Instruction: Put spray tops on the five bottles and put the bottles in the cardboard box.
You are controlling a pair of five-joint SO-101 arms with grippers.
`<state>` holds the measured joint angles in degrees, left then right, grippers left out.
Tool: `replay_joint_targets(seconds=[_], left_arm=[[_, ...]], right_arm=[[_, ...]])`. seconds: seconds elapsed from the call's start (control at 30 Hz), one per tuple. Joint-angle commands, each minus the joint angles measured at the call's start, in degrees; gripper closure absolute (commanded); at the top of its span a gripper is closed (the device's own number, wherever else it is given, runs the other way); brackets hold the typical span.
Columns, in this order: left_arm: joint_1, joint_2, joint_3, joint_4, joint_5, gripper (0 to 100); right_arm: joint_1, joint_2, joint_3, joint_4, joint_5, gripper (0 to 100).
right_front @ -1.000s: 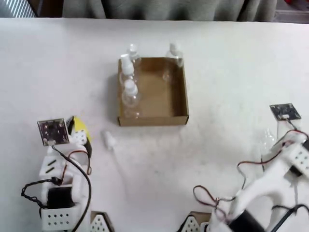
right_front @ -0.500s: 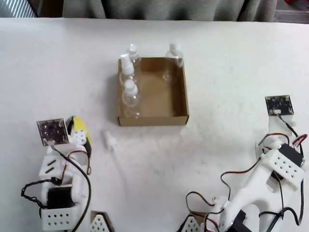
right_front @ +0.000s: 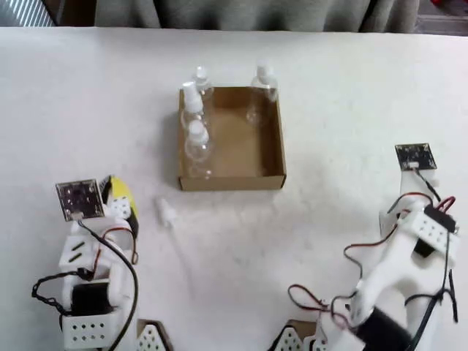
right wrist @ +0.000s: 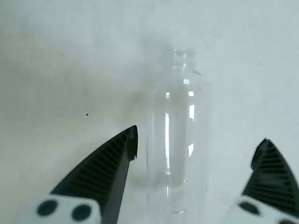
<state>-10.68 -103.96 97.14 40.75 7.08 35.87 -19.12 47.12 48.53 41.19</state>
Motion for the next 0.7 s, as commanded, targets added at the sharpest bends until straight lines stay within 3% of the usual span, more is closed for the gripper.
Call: replay_joint_targets(seconds=[0.0,0.27,0.67], left_arm=[[-0.48,-0.66,-0.18,-0.53,-0.79,98],[-0.48,-0.66,-0.18,-0.53,-0.79,98],[-0.40,-0.66,-0.18,-0.53,-0.79,98]], right_arm=[[-0.75,5.58,-7.38,-0.31,-0.26,64.8],[-0.40,17.80,-17.76,3.74,-0.26,64.8],[-0.04,18.95,-18.99,8.04,3.78,64.8]])
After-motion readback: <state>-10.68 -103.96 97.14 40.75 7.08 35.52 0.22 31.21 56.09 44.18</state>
